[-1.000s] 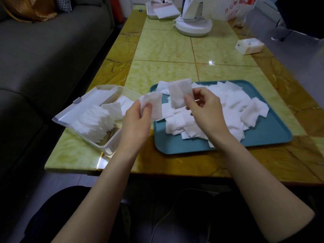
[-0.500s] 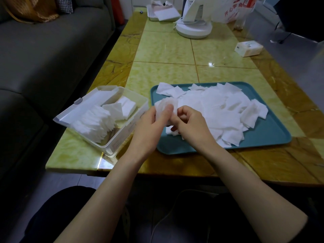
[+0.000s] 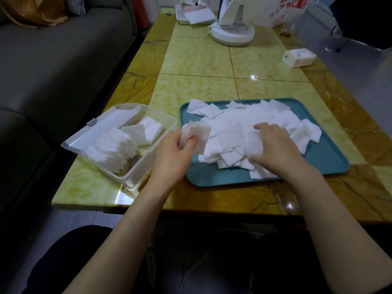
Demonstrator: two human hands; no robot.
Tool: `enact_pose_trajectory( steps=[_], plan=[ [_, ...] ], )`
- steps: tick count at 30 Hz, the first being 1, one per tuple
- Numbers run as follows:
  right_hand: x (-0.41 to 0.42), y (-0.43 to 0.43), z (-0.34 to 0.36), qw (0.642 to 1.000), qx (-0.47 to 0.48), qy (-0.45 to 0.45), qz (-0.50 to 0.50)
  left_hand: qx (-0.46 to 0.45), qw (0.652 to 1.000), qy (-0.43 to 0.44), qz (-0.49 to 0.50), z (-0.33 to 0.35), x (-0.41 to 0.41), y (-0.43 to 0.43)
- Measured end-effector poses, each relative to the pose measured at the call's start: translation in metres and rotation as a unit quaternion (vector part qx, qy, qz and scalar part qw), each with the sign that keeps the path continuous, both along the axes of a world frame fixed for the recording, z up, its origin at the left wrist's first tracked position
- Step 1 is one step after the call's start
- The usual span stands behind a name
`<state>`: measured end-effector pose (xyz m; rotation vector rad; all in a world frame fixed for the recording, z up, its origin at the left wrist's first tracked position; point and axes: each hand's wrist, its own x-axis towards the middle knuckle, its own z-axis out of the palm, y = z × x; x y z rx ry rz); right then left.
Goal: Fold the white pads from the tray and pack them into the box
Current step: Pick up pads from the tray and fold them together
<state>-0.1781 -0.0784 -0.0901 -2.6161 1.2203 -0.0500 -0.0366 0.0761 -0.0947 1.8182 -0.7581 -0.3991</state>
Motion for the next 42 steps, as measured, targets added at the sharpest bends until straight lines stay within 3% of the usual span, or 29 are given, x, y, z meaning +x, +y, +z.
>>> enact_pose_trajectory(
  steps=[3,8,14,21,24,30,35,37,42],
  plan=[
    [-0.006,-0.004,-0.006,1.0,0.001,0.007,-0.025,0.003,1.0,-0.016,-0.006,-0.001,-0.001,-0.002],
    [-0.012,-0.013,-0.007,0.99,0.019,-0.113,-0.085,0.009,1.0,0.006,-0.024,0.001,-0.007,-0.004],
    [-0.01,-0.006,0.0,0.989,0.0,-0.143,-0.045,0.015,1.0,0.013,-0.021,0.002,-0.008,-0.008],
    [-0.007,-0.003,-0.008,0.995,0.047,-0.08,-0.044,0.021,1.0,0.002,-0.017,0.001,-0.008,-0.01],
    [-0.007,-0.003,-0.008,0.995,0.023,-0.09,-0.045,0.023,0.999,-0.001,-0.024,0.001,-0.009,-0.011],
    [-0.005,0.001,-0.005,0.987,-0.022,-0.159,-0.031,0.022,0.999,0.019,-0.023,0.0,-0.01,-0.014],
    [0.001,0.003,0.005,0.941,0.103,-0.321,-0.028,0.019,0.999,0.022,-0.023,0.0,-0.01,-0.015],
    [0.0,0.003,0.006,0.937,0.048,-0.343,-0.046,0.015,0.999,0.021,-0.022,0.0,-0.009,-0.015],
    [-0.009,0.003,0.008,0.926,-0.223,-0.299,-0.051,0.017,0.999,0.019,-0.026,0.0,-0.009,-0.015]
  ],
)
